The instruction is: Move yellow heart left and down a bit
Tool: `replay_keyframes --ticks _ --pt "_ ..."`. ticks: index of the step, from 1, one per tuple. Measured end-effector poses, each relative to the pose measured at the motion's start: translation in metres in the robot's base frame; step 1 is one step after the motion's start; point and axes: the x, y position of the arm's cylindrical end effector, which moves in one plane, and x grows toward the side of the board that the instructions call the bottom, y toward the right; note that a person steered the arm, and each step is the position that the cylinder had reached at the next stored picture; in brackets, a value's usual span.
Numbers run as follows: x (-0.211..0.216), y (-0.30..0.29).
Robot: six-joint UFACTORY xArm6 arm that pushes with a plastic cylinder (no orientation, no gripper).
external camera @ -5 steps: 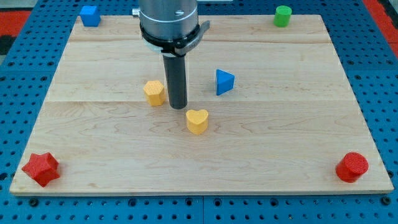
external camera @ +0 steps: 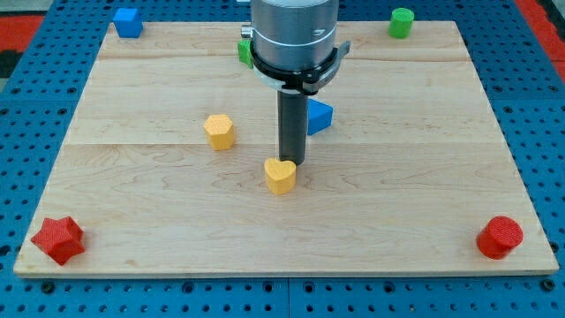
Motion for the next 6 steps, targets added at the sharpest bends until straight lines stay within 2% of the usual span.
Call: replay_keyframes --ticks 2,4,6 --pt "0.0 0.002" --pt "0.038 0.008" --pt "0.039 0.008"
